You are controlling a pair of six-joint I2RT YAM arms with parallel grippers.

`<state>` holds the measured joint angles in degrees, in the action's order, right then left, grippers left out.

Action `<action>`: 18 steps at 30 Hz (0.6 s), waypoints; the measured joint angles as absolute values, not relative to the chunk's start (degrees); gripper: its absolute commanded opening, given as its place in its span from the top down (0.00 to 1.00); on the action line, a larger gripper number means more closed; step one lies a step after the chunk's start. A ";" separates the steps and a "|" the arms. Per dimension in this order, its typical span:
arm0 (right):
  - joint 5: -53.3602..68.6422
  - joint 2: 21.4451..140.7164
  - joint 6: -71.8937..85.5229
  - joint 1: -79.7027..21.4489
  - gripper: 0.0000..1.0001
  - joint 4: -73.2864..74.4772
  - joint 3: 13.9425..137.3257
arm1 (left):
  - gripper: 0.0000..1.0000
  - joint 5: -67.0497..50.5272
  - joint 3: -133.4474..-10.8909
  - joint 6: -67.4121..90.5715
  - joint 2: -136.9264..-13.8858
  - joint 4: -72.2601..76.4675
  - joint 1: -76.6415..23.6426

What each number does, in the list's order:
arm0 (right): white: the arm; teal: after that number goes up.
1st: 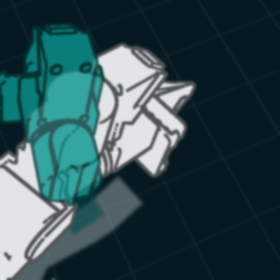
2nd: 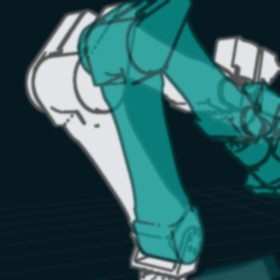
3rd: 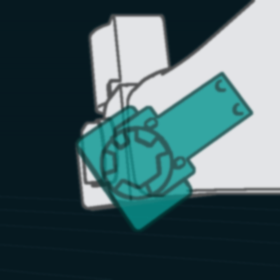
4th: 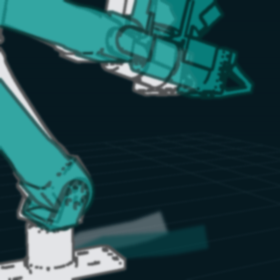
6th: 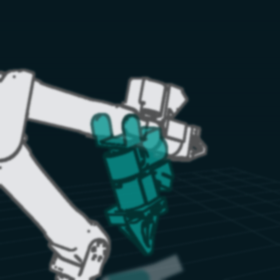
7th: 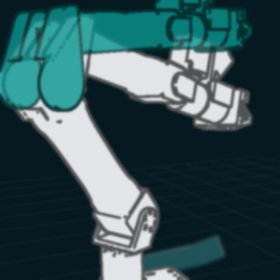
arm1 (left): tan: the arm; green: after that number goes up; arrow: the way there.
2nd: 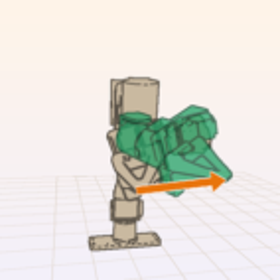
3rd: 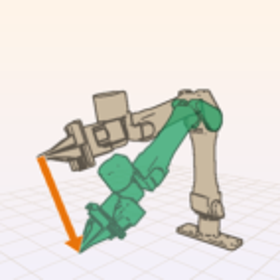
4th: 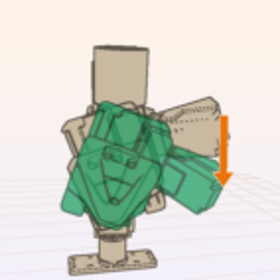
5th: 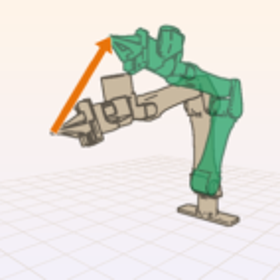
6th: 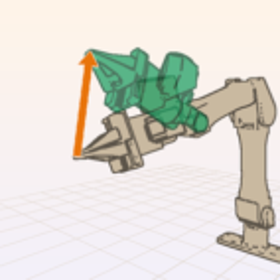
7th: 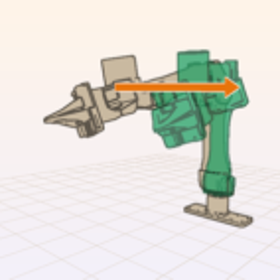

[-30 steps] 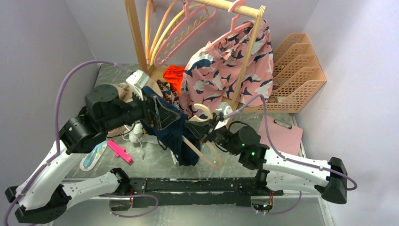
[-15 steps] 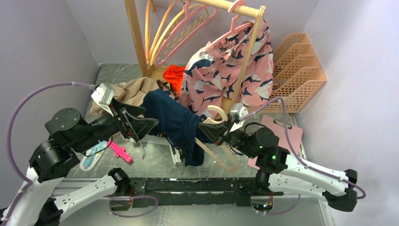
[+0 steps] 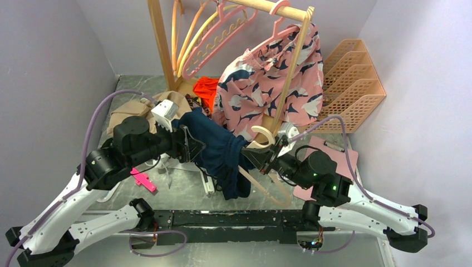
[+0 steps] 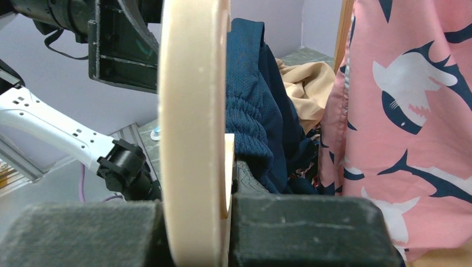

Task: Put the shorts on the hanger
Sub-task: Hang the shorts on the hanger.

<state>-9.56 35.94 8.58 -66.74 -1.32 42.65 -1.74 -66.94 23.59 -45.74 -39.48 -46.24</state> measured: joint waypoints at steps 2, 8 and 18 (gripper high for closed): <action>-9.39 36.27 8.84 -66.72 1.00 -1.41 42.65 | 0.15 -1.23 -66.54 24.38 -46.24 -39.20 -46.24; -7.42 37.89 10.39 -66.72 1.00 -2.72 42.65 | 0.32 0.78 -64.69 26.57 -47.20 -37.93 -46.24; -8.29 38.61 11.55 -66.72 1.00 -2.46 42.98 | 0.93 -0.12 -62.06 28.14 -47.97 -34.33 -46.24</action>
